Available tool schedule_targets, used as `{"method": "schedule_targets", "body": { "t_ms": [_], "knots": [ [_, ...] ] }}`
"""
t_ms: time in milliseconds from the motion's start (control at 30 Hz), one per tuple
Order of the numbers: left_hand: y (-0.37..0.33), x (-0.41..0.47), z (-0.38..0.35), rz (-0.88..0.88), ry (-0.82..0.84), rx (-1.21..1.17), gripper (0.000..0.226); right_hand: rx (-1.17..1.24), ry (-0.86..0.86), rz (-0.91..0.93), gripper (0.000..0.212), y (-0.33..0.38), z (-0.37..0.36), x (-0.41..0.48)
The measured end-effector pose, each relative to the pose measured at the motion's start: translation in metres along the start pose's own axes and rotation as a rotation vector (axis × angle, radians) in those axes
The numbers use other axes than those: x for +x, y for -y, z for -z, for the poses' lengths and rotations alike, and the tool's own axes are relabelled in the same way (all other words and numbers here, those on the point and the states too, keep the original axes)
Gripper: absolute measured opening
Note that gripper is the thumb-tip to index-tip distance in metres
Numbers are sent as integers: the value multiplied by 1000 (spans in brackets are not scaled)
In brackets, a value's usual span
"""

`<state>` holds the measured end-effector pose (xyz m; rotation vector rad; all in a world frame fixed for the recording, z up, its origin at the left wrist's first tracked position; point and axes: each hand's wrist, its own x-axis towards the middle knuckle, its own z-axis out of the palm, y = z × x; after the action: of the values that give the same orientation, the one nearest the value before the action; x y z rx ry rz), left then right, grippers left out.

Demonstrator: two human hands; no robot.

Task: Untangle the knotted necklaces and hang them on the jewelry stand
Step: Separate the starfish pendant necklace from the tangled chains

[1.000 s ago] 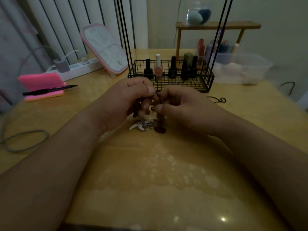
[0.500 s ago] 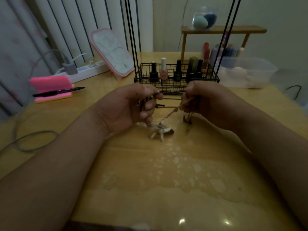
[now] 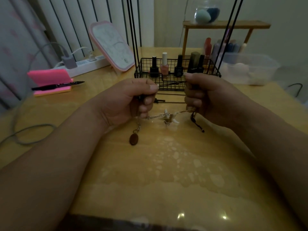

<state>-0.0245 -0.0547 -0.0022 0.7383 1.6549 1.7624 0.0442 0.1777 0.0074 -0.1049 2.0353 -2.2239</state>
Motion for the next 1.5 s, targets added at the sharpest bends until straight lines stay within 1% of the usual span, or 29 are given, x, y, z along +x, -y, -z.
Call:
{"method": "schedule_targets", "body": {
  "t_ms": [100, 200, 233, 300, 367, 400, 533, 633, 767, 867, 967, 1033, 1133, 1200, 1267, 1300, 1367, 1433, 1500],
  "knots": [
    [0, 0, -2, -25, -75, 4, 19, -193, -47, -18, 27, -2, 4, 1],
    [-1, 1, -3, -38, -158, 33, 11, -364, -77, -1, 29, -2, 6, -1],
    [-1, 1, -3, -36, -176, 70, 8, -396, -88, 12, 30, 0, 7, -1],
    [-1, -1, -1, -23, -200, 228, 9, -443, -96, 35, 33, 3, 10, -2],
    [-1, -3, -1, 1, -213, 385, 14, -475, -95, 43, 38, 6, 12, -3],
    [-1, -3, -2, 17, -220, 423, 20, -480, -97, 41, 41, 7, 12, -3],
    [-6, -4, -9, 89, -244, 490, 47, -443, -109, 47, 52, 10, 13, -4],
    [-7, -6, -8, 101, -243, 514, 54, -493, -113, 50, 57, 14, 13, -6],
    [-5, -8, -6, 55, -241, 637, 37, -648, -84, 71, 53, 14, 15, -9],
    [-3, -7, -4, 62, -251, 752, 21, -648, -51, 108, 41, 13, 13, -11],
    [-1, -5, -5, 46, -258, 866, 18, -622, -31, 142, 39, 12, 12, -10],
    [-1, -5, -7, 22, -233, 942, 18, -640, -25, 155, 38, 11, 11, -9],
    [-1, -6, -10, -13, -179, 972, 20, -699, -22, 160, 35, 8, 9, -7],
    [0, -6, -16, -7, -119, 990, 25, -738, -12, 152, 35, 7, 6, -7],
    [2, -4, -22, 6, -53, 1057, 32, -756, 1, 146, 35, 6, 3, -8],
    [4, -2, -24, 4, -32, 1094, 33, -775, 2, 146, 34, 5, 2, -8],
    [6, 0, -28, -20, -20, 1120, 22, -839, -6, 156, 31, 4, 0, -9],
    [5, 0, -28, -53, -33, 1096, 9, -905, -9, 153, 26, 2, -2, -8],
    [5, -1, -26, -72, -47, 1032, 5, -964, 32, 110, 18, 1, -2, -7]
  ]
}}
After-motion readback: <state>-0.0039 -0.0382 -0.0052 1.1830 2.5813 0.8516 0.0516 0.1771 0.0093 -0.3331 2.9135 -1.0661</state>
